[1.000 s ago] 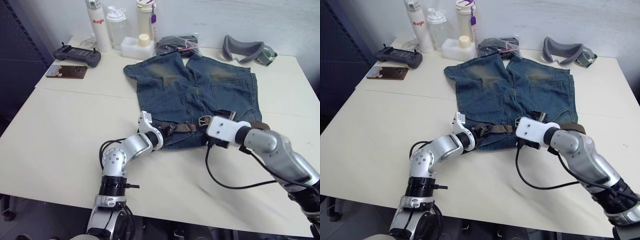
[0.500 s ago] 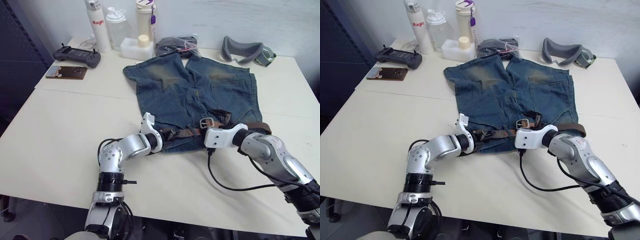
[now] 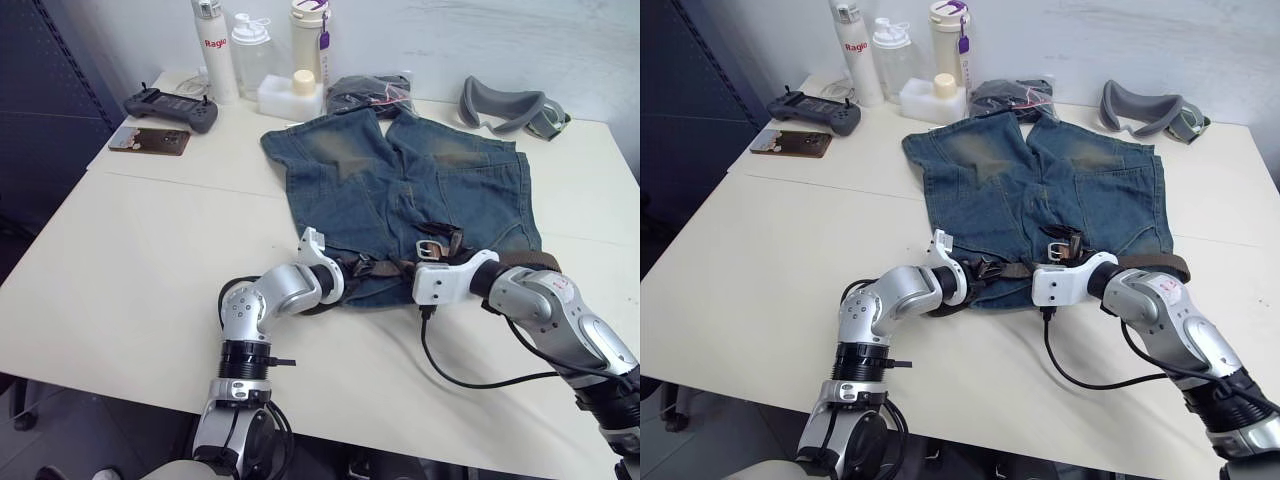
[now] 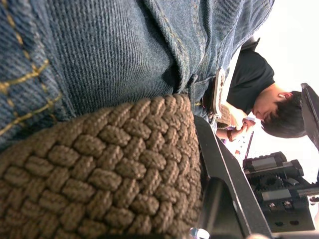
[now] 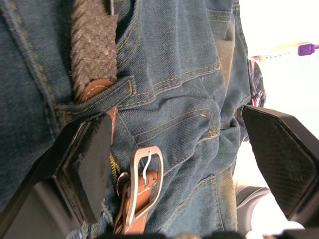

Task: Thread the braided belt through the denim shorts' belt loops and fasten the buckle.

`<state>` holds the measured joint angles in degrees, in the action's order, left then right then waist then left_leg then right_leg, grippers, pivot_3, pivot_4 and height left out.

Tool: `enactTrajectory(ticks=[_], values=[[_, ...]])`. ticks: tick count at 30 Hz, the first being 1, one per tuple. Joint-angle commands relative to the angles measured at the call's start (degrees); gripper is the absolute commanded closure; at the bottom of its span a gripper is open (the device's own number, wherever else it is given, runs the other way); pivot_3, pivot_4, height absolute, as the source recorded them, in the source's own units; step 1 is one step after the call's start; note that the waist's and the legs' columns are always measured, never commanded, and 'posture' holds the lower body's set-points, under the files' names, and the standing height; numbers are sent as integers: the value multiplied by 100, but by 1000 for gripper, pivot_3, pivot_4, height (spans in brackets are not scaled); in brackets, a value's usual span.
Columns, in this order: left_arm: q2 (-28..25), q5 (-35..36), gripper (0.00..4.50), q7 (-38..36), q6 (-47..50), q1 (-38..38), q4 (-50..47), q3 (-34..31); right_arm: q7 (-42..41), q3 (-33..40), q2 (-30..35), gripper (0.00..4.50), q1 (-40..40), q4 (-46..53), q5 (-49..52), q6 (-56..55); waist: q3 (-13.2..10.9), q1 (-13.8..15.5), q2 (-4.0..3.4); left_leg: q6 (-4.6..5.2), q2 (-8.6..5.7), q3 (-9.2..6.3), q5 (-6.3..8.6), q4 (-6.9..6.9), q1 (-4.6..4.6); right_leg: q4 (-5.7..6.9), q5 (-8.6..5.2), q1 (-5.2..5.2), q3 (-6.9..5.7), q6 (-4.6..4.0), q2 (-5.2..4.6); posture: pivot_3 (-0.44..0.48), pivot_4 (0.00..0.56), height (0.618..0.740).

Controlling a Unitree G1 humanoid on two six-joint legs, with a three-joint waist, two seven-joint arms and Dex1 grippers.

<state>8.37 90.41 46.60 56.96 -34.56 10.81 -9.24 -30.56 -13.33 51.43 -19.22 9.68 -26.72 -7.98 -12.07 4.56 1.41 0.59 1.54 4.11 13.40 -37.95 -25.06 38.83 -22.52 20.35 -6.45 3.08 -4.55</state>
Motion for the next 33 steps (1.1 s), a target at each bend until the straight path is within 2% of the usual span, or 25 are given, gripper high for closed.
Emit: enactTrajectory(ticks=[1,11,21,33], values=[[104,-75,4500,48,107,126,189,74,17,281,149,101,53,12,-91,-251,0,-2,-1,0,0,0,0,0,0,0,0,0,0,0,0,0,150,683],[81,-122,4500,17,149,106,167,72,-147,290,144,101,137,-59,-90,-407,1,-3,-2,0,0,-2,0,-1,1,0,0,-2,-3,0,0,0,150,683],[66,-150,4500,-19,204,94,165,68,34,551,109,101,185,-161,-260,-257,3,-5,-5,0,0,-5,0,-2,1,-2,0,-6,-6,0,1,0,150,683],[70,-177,4500,-39,239,59,182,38,33,235,-142,101,183,-185,-560,-358,4,-8,-7,0,0,-6,0,-2,1,-2,0,-6,-7,0,1,0,150,683]])
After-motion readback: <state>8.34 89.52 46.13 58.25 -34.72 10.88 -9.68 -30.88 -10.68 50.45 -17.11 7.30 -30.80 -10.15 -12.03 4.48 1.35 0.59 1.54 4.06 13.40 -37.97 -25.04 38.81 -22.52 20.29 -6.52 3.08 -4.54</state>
